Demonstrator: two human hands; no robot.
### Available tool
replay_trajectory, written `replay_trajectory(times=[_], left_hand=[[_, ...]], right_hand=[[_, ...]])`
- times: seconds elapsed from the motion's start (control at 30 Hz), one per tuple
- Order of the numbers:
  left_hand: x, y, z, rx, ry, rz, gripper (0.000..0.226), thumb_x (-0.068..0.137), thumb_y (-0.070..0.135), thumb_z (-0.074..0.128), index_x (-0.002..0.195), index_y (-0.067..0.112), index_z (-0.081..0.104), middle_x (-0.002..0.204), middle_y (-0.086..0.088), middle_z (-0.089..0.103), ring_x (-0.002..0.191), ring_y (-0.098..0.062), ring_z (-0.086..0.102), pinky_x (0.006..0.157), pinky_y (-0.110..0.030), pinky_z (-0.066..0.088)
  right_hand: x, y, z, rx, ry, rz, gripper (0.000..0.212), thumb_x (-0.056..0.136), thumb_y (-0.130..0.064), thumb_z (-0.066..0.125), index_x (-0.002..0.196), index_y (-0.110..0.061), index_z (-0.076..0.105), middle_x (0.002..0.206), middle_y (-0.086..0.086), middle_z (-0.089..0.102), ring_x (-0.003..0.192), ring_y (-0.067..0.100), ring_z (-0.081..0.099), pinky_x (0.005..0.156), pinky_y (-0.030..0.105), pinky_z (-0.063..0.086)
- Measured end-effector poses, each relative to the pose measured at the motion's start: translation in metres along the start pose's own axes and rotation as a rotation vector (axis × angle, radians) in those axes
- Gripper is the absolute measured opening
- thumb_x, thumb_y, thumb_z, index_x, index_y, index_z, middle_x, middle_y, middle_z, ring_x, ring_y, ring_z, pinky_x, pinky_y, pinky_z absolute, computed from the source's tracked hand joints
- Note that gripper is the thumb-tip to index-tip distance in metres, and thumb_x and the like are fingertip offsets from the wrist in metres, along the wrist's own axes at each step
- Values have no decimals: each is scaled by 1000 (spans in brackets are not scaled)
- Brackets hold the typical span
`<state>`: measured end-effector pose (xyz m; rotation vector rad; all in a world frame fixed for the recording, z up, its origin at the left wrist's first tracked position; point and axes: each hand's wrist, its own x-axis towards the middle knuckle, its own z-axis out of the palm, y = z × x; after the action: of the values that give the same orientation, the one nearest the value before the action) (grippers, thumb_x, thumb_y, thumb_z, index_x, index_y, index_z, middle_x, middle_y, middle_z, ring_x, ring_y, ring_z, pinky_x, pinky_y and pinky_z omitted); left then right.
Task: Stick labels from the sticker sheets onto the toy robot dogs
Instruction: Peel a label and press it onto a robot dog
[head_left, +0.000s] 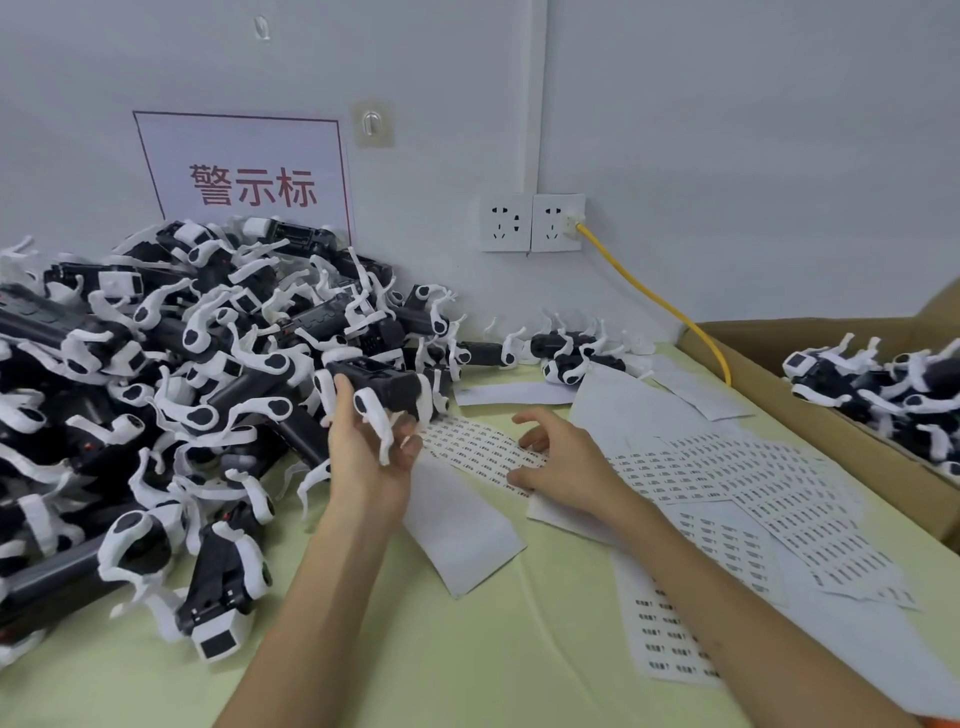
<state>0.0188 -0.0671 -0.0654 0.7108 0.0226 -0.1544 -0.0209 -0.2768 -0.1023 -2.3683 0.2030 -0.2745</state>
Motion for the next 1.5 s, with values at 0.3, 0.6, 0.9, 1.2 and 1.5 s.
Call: replay_trajectory(times=[0.3,0.6,0.9,1.2,1.5], left_hand=[[1,9,-4,0,-12,90,67,71,68,67,111,16,65,92,0,68,53,-11,52,48,-18,45],[8,-9,-8,145,113,-42,47,96,60,59,81,16,65,75,-1,64,53,-12,50,48,-22,35],[4,-10,-3,237,67,-14,43,99,58,55,89,18,69,80,-2,69,54,-12,55,56,-25,43],[-9,-19,8,388,-55,-45,43,101,54,54,82,22,75,82,-4,65,75,-18,60,68,-25,44],[-11,-19,12,426,-119,37,39,103,48,52,86,22,76,77,-3,67,78,-13,67,93,-31,49]], right_hand=[[-11,-14,14,-283,12,-290,41,94,-51,62,131,-33,63,140,-10,50,135,13,37,107,32,18],[-21,-31,26,-184,-278,-298,62,83,-44,79,137,-25,55,143,-8,51,136,14,41,117,34,22],[-18,-31,1,511,-82,-130,68,80,18,61,129,-28,47,116,2,71,92,20,67,74,28,53],[-13,-27,-17,549,170,-205,82,79,21,46,138,-36,56,129,-7,60,92,22,68,70,28,53],[-8,-23,-20,628,380,-224,62,88,10,59,137,-28,64,134,-24,59,67,17,52,72,16,48]])
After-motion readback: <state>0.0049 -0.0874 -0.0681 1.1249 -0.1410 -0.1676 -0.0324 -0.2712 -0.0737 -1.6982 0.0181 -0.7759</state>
